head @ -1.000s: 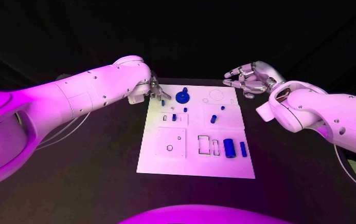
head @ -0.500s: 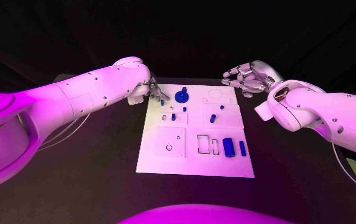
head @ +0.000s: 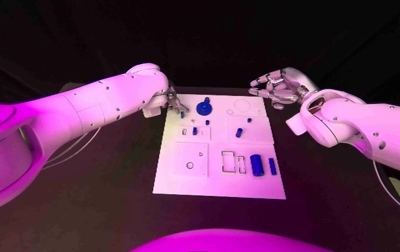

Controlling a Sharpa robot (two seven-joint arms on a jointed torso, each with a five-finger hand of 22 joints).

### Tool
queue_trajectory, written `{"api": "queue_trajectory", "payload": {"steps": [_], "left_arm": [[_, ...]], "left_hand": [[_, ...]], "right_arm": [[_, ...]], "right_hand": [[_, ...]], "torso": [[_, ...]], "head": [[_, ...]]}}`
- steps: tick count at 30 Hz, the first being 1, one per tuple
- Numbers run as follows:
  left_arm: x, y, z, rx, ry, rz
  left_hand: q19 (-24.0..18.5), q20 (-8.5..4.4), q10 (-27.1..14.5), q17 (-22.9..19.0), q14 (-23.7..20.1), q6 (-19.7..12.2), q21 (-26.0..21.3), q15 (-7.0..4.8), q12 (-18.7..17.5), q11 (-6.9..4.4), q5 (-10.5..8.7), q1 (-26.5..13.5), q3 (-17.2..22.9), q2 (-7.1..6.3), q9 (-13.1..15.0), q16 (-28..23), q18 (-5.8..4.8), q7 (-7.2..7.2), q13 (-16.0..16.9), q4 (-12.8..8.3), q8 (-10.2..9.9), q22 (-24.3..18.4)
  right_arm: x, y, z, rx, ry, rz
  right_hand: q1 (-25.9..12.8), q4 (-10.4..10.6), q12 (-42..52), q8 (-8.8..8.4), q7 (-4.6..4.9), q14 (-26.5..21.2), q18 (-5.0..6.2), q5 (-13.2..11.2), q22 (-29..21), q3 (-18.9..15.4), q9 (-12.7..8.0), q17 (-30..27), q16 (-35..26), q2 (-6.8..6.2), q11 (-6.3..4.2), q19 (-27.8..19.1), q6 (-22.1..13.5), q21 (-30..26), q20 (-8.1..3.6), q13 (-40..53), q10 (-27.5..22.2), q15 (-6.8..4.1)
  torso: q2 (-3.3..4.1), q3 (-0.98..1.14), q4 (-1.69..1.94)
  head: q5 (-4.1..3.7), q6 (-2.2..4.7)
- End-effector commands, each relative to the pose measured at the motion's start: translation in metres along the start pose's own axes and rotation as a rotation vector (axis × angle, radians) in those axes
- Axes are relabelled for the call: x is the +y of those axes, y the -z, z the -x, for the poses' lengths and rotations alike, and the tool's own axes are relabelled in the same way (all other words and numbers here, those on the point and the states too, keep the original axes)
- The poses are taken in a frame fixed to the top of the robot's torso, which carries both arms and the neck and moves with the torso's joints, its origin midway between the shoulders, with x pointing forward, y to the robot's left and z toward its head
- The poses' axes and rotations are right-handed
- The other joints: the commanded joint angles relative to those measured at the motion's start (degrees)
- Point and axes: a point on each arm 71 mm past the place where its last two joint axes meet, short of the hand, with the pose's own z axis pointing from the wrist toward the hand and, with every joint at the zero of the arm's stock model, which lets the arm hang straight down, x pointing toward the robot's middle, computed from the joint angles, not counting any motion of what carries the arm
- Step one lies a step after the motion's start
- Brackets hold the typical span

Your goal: Assemble the parts on the task board

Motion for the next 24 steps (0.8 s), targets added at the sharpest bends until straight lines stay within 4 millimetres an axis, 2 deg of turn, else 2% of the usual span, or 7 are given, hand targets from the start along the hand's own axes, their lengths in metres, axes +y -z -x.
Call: {"api": "queue_trajectory", "payload": {"steps": [1, 11, 14, 20, 24], "left_arm": [[-0.0035, 0.0010, -0.0027, 0.024, -0.020, -0.012], [-0.0049, 0.0020, -0.0041, 0.031, -0.027, -0.012], [-0.0048, 0.0020, -0.0040, 0.032, -0.027, -0.012], [-0.0048, 0.0020, -0.0038, 0.029, -0.027, -0.012], [-0.0042, 0.0018, -0.0032, 0.025, -0.021, -0.010]], "left_hand": [[0.41, -0.10, 0.51, 10.78, 4.33, 0.49, 0.40, -0.28, 0.35, -0.03, 0.08, 0.43, -0.47, 0.01, 0.07, 0.15, -0.70, 0.02, 0.13, 0.00, 0.27, 0.14], [0.53, -0.13, 0.77, 10.78, 4.33, 0.74, 0.61, -0.36, 0.61, -0.13, 0.07, 0.64, -0.59, 0.30, 0.16, 0.15, -0.76, -0.10, 0.45, 0.06, 0.53, 0.46], [0.53, -0.18, 0.85, 10.77, 4.33, 0.84, 0.66, -0.44, 0.65, -0.23, 0.05, 0.85, -0.57, 1.13, 0.23, 0.13, -0.77, -0.20, 0.40, 0.25, 0.74, 0.53], [0.49, -0.20, 0.85, 10.78, 4.33, 0.83, 0.63, -0.47, 0.63, -0.26, 0.10, 1.06, -0.55, 1.55, 0.25, 0.13, -0.75, -0.24, 0.33, 0.25, 0.83, 0.48], [0.45, -0.28, 0.77, 10.78, 4.33, 0.61, 0.66, -0.57, 0.54, -0.36, 0.11, 2.41, 0.00, 2.85, 0.30, 0.11, -0.75, -0.35, 0.12, -0.14, 1.01, 0.53]], "right_arm": [[0.0010, 0.0000, -0.0015, 0.013, 0.001, 0.010], [0.0010, -0.0004, -0.0017, 0.014, 0.001, 0.010], [0.0011, -0.0007, -0.0019, 0.015, 0.001, 0.011], [0.0008, -0.0009, -0.0020, 0.015, 0.001, 0.011], [0.0008, -0.0009, -0.0021, 0.015, 0.001, 0.011]], "right_hand": [[-0.51, -0.08, -0.09, 0.40, 0.03, 2.67, 0.65, 0.39, -0.04, -0.30, -0.08, 2.71, -0.20, -0.13, 0.14, -0.39, -0.10, -0.26, -0.13, 0.04, -0.30, -0.29], [-0.51, -0.08, -0.09, 0.40, 0.03, 2.67, 0.65, 0.39, -0.04, -0.30, -0.08, 2.71, -0.20, -0.13, 0.14, -0.39, -0.10, -0.26, -0.13, 0.04, -0.30, -0.29], [-0.51, -0.08, -0.09, 0.40, 0.03, 2.67, 0.65, 0.39, -0.04, -0.30, -0.08, 2.71, -0.20, -0.13, 0.14, -0.39, -0.10, -0.26, -0.13, 0.04, -0.30, -0.29], [-0.51, -0.08, -0.09, 0.40, 0.03, 2.67, 0.65, 0.39, -0.04, -0.30, -0.08, 2.71, -0.20, -0.13, 0.14, -0.39, -0.10, -0.26, -0.13, 0.04, -0.30, -0.29], [-0.51, -0.08, -0.09, 0.40, 0.03, 2.67, 0.65, 0.39, -0.04, -0.30, -0.08, 2.71, -0.20, -0.13, 0.14, -0.39, -0.10, -0.26, -0.13, 0.04, -0.30, -0.29]], "torso": [[-0.01, -0.01, 0.00], [0.02, -0.02, 0.02], [0.01, 0.00, -0.02], [0.01, -0.02, 0.01], [0.03, -0.02, -0.01]], "head": [[0.05, -0.07], [-0.06, -0.21], [0.13, -0.36], [0.24, -0.47], [0.21, -0.49]]}}
